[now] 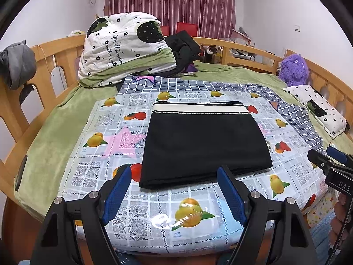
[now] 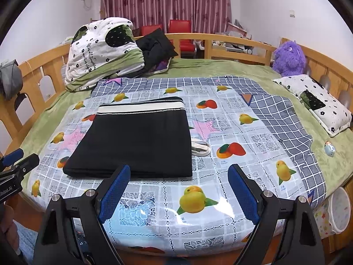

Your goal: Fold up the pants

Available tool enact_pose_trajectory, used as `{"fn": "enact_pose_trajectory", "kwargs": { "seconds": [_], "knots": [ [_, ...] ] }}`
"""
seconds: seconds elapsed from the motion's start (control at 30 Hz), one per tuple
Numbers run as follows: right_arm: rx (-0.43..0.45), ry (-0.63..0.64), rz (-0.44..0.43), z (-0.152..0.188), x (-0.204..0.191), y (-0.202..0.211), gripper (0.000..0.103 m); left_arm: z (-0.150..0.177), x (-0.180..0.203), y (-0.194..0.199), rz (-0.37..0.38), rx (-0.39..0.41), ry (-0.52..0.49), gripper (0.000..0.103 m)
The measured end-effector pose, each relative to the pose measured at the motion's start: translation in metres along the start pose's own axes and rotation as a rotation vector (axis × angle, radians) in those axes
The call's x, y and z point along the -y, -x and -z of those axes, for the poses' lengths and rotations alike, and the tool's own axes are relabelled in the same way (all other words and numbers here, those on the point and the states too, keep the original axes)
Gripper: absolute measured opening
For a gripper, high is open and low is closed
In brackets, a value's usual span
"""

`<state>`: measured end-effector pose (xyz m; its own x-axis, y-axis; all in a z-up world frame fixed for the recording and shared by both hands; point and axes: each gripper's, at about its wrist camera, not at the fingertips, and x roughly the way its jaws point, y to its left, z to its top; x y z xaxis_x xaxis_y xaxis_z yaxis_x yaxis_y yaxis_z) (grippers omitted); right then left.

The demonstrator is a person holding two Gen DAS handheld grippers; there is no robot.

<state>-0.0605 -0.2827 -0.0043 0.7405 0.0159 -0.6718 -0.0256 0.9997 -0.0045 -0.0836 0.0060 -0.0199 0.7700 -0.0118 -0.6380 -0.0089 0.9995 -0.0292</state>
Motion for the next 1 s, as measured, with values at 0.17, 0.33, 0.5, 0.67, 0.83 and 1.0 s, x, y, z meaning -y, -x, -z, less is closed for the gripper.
{"fn": "enact_pose_trajectory", "kwargs": {
  "seconds": [0.17, 0.33, 0.5, 0.67, 0.83, 1.0],
  "knots": [
    [-0.001, 0.001, 0.000, 0.000, 0.000, 0.000, 0.089, 0.000, -0.001, 0.000, 0.000, 0.001, 0.000, 0.079],
    [0.000, 0.001, -0.001, 0.000, -0.001, 0.000, 0.089, 0.000, 0.000, 0.001, -0.001, 0.001, -0.001, 0.079],
    [-0.004, 0.004, -0.001, 0.000, 0.000, 0.000, 0.089, 0.000, 0.001, 0.001, -0.001, 0.000, -0.001, 0.079],
    [-0.008, 0.006, -0.001, 0.001, 0.000, 0.001, 0.089, 0.003, -0.001, 0.004, 0.000, -0.008, -0.012, 0.079],
    [-0.012, 0.002, -0.010, 0.005, 0.002, 0.004, 0.089, 0.004, 0.000, 0.007, 0.002, -0.011, -0.013, 0.079],
    [-0.014, 0.003, -0.015, 0.009, 0.002, 0.006, 0.089, 0.006, 0.004, 0.011, -0.001, 0.009, -0.033, 0.079]
  ]
}}
